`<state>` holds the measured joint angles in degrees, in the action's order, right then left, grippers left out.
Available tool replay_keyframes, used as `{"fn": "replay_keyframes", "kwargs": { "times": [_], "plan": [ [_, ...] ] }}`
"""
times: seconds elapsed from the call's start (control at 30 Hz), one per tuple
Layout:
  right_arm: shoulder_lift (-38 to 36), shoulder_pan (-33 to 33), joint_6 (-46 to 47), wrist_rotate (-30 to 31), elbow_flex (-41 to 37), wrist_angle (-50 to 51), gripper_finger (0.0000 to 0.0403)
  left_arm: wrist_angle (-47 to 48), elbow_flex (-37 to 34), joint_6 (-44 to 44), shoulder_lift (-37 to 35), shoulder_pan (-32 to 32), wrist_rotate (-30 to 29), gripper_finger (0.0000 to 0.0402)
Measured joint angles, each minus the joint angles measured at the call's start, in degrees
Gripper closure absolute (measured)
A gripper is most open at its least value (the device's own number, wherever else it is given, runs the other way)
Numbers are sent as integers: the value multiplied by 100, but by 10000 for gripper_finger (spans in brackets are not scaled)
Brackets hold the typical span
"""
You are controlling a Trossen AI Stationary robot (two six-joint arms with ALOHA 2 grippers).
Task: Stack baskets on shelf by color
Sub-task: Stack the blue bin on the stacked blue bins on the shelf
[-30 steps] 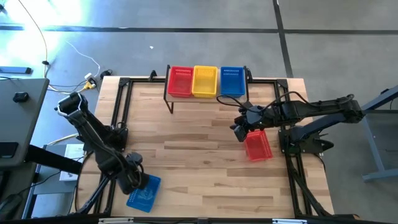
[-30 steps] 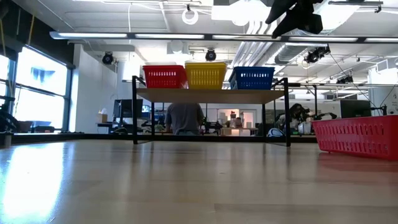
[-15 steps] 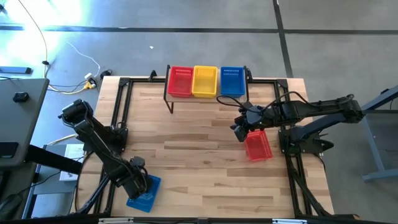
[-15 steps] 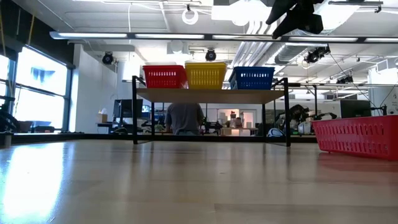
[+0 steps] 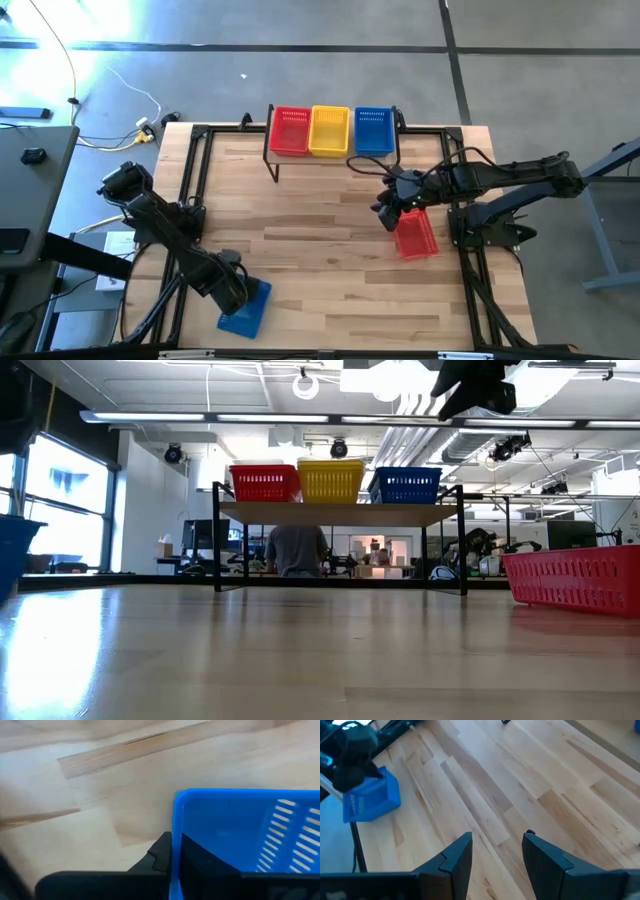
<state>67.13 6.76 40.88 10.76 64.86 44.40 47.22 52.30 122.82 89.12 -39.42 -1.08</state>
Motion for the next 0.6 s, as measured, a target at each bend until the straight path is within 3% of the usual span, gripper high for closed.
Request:
{"fn": "replay_keyframes", "kwargs": {
  "times": [0.23, 0.6],
  "plan": [
    [0, 0, -406, -266, 0, -123, 246, -117, 225, -734, -9, 739, -383, 398],
    [2, 2, -1548, -1237, 0, -1574, 246, -112, 764, -3138, -9, 2437, -867, 398]
  ]
}}
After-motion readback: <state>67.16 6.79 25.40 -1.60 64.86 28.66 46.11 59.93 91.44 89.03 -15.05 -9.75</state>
